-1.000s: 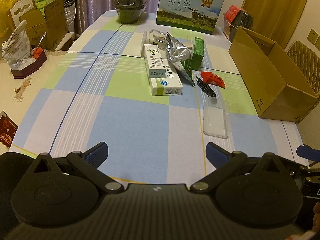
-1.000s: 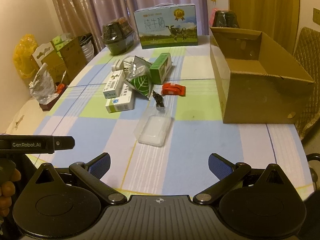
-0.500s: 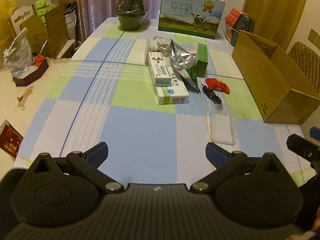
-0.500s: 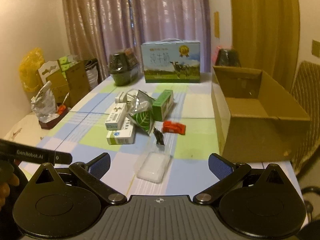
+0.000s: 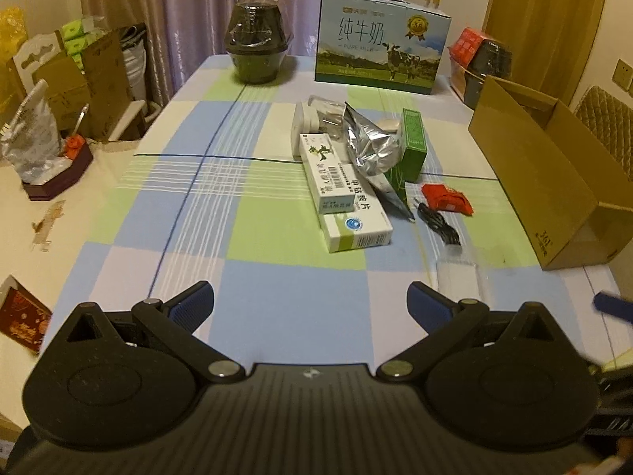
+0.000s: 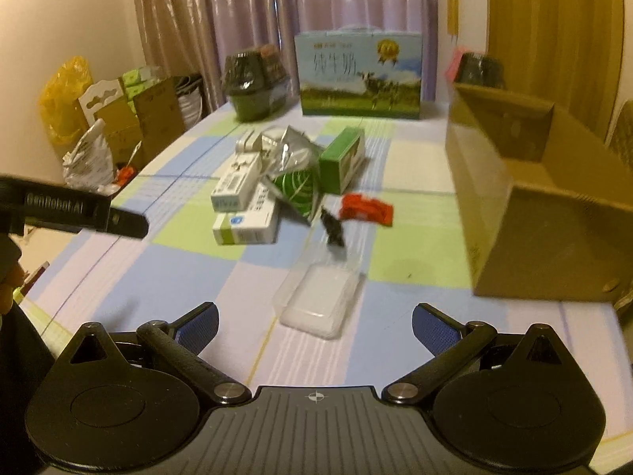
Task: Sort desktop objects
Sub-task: 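Reach the right tool to the clear plastic tray and grasp it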
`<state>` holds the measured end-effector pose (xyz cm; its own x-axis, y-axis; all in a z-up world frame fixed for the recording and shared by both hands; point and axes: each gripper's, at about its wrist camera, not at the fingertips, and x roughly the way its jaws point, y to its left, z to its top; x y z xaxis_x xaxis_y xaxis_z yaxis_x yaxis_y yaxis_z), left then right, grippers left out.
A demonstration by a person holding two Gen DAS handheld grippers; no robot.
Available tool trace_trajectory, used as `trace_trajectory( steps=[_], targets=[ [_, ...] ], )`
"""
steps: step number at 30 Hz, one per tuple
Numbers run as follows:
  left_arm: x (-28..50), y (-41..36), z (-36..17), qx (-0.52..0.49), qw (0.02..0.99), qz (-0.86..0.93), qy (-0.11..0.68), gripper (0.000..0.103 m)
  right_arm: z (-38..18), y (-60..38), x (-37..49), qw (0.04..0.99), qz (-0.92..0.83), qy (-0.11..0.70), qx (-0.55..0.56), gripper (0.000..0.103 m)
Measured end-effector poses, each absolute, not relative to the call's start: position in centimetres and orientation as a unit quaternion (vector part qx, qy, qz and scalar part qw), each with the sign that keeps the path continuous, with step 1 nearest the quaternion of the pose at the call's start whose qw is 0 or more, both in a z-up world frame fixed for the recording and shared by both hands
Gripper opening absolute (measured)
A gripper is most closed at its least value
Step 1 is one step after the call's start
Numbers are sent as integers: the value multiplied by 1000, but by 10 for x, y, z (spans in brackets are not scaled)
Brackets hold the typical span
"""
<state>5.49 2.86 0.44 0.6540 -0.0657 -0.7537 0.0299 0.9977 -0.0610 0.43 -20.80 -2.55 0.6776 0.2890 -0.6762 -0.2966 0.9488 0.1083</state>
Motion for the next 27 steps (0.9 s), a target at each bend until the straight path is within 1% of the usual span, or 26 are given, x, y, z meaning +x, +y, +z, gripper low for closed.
trace_trajectory(
  steps=[3, 10, 11, 12, 15, 20, 22, 23, 25, 27],
  targets=[
    [69, 28, 0, -23, 906, -37, 422, 102, -36, -203, 15, 912, 163, 377, -5, 101],
    [99, 18, -20, 16, 899, -35, 435, 102, -67, -192, 41, 905, 150, 398, 1, 100],
    [104, 17, -24, 21, 898, -33, 438, 102, -71, -190, 45, 903, 149, 402, 3, 97],
    [107, 17, -27, 24, 897, -32, 440, 102, -76, -189, 48, 901, 149, 408, 5, 91],
    [118, 15, -36, 31, 893, -34, 448, 102, -87, -186, 55, 897, 147, 417, 12, 85],
    [132, 10, -45, 46, 892, -44, 447, 102, -97, -184, 63, 900, 138, 413, 9, 78],
    [138, 10, -50, 43, 891, -49, 449, 102, -97, -184, 65, 903, 137, 408, 4, 73],
    [140, 9, -51, 41, 891, -51, 449, 102, -97, -184, 66, 904, 135, 406, 3, 66],
    [145, 8, -55, 37, 890, -54, 450, 102, -96, -185, 69, 905, 133, 403, -2, 60],
    [149, 6, -58, 35, 890, -58, 450, 102, -95, -187, 73, 906, 135, 401, -1, 59]
  ],
)
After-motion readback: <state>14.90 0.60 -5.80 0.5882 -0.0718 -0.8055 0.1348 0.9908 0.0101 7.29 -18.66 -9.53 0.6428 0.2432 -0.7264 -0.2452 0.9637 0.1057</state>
